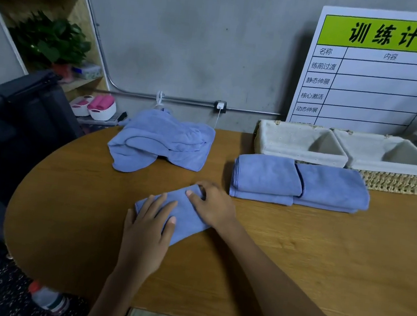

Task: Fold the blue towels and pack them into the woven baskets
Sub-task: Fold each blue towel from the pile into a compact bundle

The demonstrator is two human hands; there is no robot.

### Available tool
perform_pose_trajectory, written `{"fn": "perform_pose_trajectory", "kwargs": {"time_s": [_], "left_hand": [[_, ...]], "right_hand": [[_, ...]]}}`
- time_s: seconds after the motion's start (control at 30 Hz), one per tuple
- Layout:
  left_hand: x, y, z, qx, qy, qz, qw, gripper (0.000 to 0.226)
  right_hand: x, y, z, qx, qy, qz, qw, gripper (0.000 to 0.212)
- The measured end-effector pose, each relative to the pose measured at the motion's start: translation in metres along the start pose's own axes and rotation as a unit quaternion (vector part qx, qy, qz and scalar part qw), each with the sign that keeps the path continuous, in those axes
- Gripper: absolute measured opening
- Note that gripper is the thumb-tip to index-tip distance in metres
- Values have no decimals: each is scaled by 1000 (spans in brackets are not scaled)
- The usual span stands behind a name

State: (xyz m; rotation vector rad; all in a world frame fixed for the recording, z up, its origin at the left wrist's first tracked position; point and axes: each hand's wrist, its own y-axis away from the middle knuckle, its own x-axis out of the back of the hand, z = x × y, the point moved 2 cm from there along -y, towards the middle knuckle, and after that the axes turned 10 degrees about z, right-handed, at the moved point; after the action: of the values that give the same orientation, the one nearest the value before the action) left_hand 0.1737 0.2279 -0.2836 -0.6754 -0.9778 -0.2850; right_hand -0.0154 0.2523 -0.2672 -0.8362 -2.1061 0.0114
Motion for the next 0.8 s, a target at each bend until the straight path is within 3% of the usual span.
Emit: {"fn": "perform_pose_trajectory", "kwargs": {"time_s": [0.17,0.23,0.3,0.4,0.5,0.8], "left_hand": [[11,-16,-11,-42,-105,-4,994,44],[11,-19,-3,-39,-136,23,990,50],[0,-15,17,-67,-94,33,993,53],[-19,-3,44,-82,-54,29,995,39],[-27,-12,48,-89,-52,29,994,54],[-60,-75,48,-179,-13,-21,984,62]], "right_hand": [[10,19,9,-11,-25,46,999,36],[13,28,11,2,-41,76,996,28],[16,39,18,6,-71,94,993,21],[25,55,31,18,-91,116,989,21],[37,62,40,49,-49,122,990,20],[75,61,74,74,67,146,984,19]]}}
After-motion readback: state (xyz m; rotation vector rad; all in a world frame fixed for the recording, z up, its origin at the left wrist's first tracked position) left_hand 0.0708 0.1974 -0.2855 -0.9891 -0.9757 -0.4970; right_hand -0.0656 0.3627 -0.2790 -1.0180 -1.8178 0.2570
